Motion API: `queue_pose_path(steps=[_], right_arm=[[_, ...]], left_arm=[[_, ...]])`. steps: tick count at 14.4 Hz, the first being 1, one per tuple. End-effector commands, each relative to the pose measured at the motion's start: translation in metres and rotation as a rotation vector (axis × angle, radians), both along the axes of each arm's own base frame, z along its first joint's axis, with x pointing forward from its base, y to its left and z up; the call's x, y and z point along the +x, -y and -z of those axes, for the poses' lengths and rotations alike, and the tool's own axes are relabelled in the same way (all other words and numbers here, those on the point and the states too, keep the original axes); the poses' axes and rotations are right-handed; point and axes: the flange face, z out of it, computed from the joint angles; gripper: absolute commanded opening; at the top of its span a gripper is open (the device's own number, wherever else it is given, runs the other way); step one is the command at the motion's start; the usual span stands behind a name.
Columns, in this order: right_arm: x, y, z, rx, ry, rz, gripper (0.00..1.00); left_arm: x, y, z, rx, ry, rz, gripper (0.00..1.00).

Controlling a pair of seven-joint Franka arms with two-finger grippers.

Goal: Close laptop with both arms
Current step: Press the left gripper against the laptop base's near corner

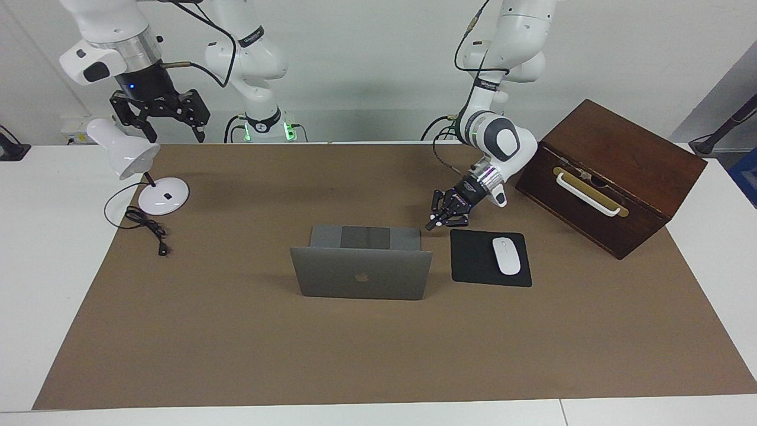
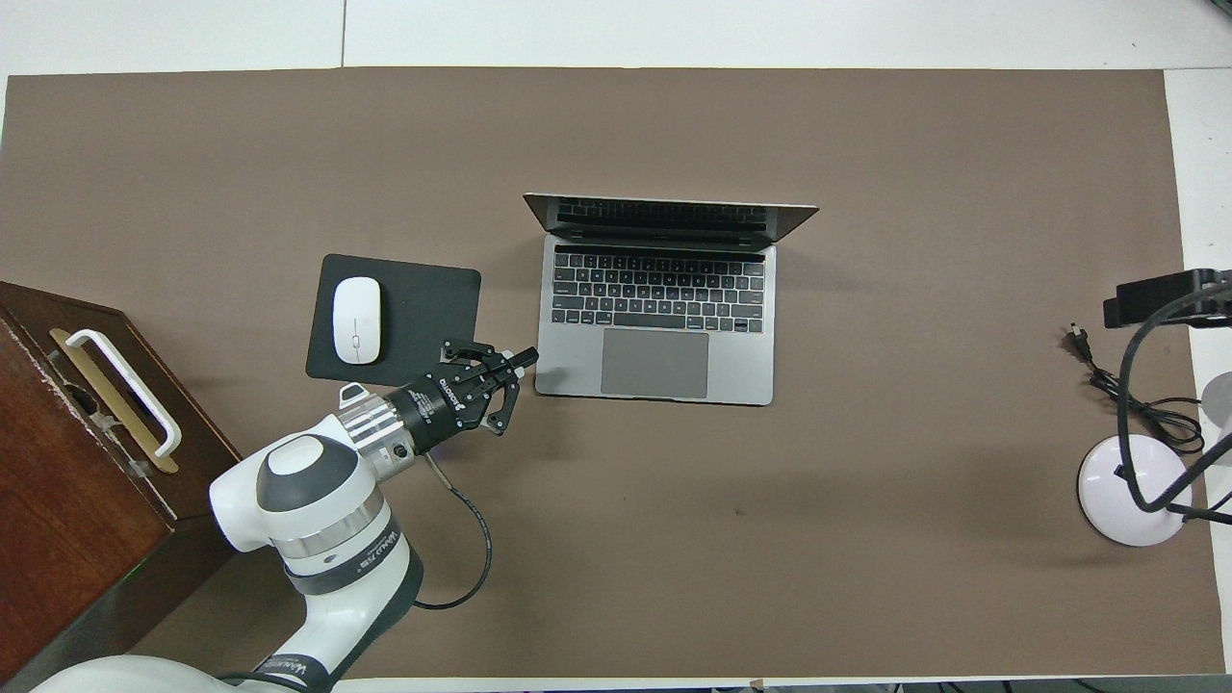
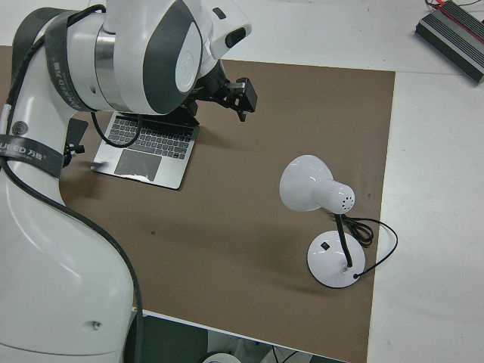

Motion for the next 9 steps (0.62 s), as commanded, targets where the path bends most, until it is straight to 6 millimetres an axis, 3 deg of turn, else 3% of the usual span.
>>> queue_pose_path(steps=[1, 4, 6, 9], right_arm=[[-0.004, 0.001, -0.002, -0.01, 0.011, -0.021, 1.0], [-0.004, 0.001, -0.001, -0.009, 0.009, -0.021, 1.0], [-0.004, 0.001, -0.001, -0.009, 0.009, -0.021, 1.0], [-0.004, 0.001, -0.002, -0.01, 0.011, -0.021, 1.0]], left_arm=[[0.0, 0.01, 0.017, -0.008, -0.012, -0.019, 0.0], [-0.001, 0.012, 0.021, -0.009, 0.002, -0.041, 0.0], [-0.012, 0.028, 0.031, -0.001, 0.004, -0.02, 0.0], [-0.014, 0.028, 0.038, 0.01, 0.004, -0.018, 0.0]])
